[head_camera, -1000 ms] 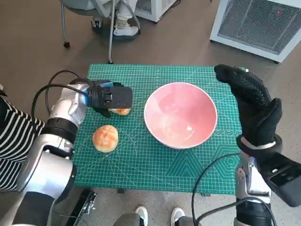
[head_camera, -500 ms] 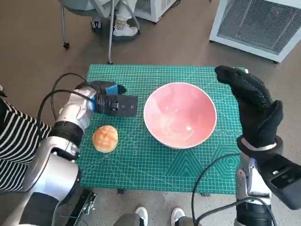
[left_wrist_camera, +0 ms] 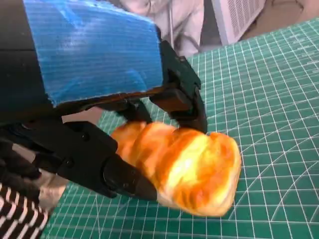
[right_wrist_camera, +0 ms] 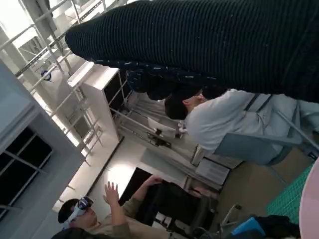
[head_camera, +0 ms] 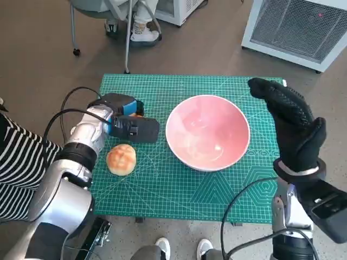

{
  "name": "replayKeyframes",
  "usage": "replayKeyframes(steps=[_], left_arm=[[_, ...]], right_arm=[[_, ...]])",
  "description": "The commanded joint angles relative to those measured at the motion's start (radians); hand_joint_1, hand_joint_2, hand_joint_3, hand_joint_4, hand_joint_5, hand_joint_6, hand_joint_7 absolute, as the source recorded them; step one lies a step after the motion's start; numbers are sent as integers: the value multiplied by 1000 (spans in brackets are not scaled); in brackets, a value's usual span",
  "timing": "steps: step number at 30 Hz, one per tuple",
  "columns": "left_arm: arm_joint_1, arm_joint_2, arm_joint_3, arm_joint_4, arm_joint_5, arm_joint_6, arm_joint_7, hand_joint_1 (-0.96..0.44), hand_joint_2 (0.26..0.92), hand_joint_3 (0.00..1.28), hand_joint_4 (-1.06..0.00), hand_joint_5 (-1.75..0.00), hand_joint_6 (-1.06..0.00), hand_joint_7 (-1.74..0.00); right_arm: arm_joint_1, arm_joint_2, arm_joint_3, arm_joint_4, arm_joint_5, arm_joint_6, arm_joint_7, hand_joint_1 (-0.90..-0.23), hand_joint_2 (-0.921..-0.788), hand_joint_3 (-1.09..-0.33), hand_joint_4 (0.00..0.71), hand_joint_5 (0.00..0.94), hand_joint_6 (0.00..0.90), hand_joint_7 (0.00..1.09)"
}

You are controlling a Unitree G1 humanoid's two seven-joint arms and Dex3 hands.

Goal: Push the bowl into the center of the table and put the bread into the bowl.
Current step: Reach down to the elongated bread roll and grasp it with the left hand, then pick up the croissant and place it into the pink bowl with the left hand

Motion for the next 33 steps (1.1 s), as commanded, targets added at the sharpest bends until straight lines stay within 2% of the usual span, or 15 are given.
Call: replayKeyframes(steps=[1,14,22,24,30,33], left_arm=[[14,8,-7,7,11,-15,25,-5,920,100,-621,-1204,-612,-1197],[-39,31,39,-22,-30,-59,49,0,920,81,-669,-1215,-611,-1149],[-75,63,117,-98,-88,-162,108,0,921,64,-687,-1191,-629,-1134],[-76,72,138,-142,-103,-197,129,0,921,93,-650,-1216,-599,-1181],[-55,90,190,-278,-140,-259,155,1,921,54,-691,-1152,-645,-1155],[-20,98,214,-402,-155,-273,159,1,920,45,-708,-1139,-650,-1145]], right_arm=[[21,2,-3,6,8,13,-4,-702,-921,-712,198,4,139,360],[25,4,-1,4,11,20,-3,-697,-921,-713,198,3,132,371],[28,3,-1,-3,20,29,0,-692,-921,-712,196,1,128,378],[29,3,-1,-3,22,31,0,-692,-921,-712,195,1,127,379],[32,4,3,-9,22,34,-1,-693,-921,-711,195,1,126,383],[34,4,5,-14,23,36,-2,-694,-921,-711,195,0,124,385]])
